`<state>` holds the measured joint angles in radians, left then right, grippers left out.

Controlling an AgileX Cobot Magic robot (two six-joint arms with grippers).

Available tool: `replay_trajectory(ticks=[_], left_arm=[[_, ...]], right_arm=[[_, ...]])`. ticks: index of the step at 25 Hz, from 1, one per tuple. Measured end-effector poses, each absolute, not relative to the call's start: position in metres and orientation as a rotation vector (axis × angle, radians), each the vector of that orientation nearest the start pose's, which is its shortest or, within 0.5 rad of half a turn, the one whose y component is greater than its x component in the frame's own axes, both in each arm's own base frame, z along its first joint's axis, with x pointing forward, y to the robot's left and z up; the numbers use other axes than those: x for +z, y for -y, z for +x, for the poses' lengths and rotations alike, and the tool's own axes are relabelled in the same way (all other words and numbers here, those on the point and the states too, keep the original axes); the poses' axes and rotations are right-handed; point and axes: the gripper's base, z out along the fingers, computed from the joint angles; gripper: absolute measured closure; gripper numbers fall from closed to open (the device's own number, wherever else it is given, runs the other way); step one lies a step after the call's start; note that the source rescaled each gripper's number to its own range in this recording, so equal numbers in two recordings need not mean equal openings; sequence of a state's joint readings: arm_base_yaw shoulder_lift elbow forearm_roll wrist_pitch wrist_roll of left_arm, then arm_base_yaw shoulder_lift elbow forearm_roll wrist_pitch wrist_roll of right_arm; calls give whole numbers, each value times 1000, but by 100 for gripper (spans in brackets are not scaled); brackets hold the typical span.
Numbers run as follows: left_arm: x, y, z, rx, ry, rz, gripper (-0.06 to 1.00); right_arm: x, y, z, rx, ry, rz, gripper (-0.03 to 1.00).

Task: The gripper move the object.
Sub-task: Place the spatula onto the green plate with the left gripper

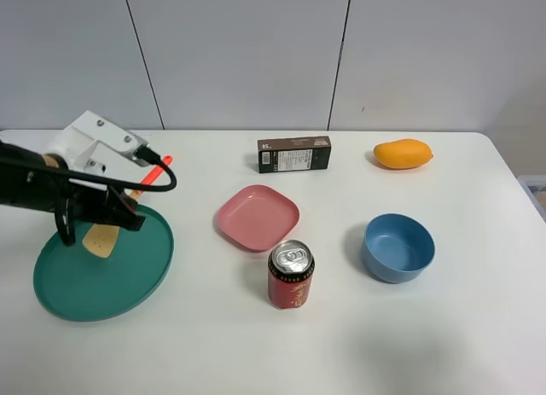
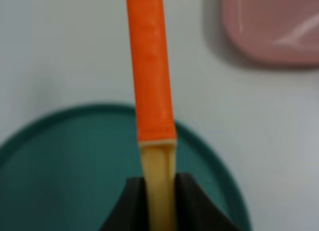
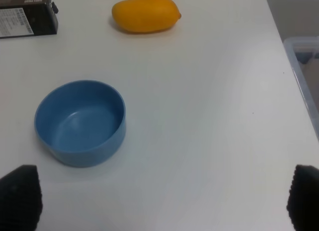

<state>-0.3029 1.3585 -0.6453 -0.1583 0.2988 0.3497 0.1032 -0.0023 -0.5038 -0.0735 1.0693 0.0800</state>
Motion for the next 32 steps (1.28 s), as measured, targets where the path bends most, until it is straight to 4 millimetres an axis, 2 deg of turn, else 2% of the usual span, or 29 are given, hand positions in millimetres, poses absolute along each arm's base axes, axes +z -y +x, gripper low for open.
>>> replay_trajectory(ticks=[5, 9, 14, 22, 32], left_arm=[[185, 55, 230, -22, -2458, 604, 94], [177, 45, 234, 25, -2487, 609, 94], [161, 44, 241, 32, -2522, 617, 94], [124, 45, 248, 28, -2629, 646, 94], [118, 45, 250, 30, -2625, 645, 94]], right_arm=[[278, 6, -6, 26, -2045, -20, -3], [278, 6, -6, 26, -2045, -20, -3], [278, 6, -6, 26, -2045, -20, -3], [278, 6, -6, 26, -2045, -20, -3], [278, 6, -6, 26, -2045, -20, -3]])
